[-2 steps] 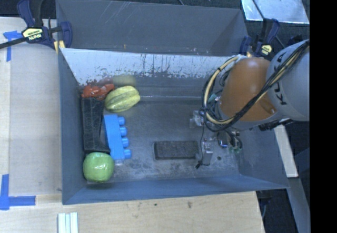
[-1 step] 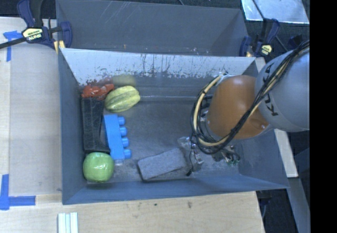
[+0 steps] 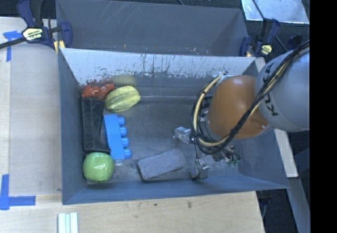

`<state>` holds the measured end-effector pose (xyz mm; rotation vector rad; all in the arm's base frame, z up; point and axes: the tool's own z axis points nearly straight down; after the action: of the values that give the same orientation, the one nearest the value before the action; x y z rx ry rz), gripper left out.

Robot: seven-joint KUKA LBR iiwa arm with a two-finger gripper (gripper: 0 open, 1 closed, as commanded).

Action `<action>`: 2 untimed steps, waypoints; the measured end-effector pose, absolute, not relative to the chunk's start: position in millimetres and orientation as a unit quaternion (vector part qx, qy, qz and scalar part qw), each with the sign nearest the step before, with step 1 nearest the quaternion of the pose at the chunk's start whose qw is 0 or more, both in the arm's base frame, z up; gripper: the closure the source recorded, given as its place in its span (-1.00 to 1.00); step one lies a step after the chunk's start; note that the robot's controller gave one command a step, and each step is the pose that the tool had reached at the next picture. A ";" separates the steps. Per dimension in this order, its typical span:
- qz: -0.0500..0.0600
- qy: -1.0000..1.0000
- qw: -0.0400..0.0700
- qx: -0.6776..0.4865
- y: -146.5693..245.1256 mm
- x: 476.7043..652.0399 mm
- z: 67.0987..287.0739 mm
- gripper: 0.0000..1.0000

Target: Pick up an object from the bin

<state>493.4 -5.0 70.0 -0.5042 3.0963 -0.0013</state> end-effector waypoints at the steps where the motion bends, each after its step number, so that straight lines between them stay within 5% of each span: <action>1: 0.000 0.987 0.002 -0.161 -5.1 493.4 70.0 -1.00; 2: -0.001 0.983 0.002 -0.182 1.0 491.2 70.0 -1.00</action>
Offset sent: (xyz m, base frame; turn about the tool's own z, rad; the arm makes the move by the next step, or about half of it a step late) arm -0.0057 0.0170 0.0000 -0.1096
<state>491.2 1.0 70.0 -0.5724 3.0853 -0.0032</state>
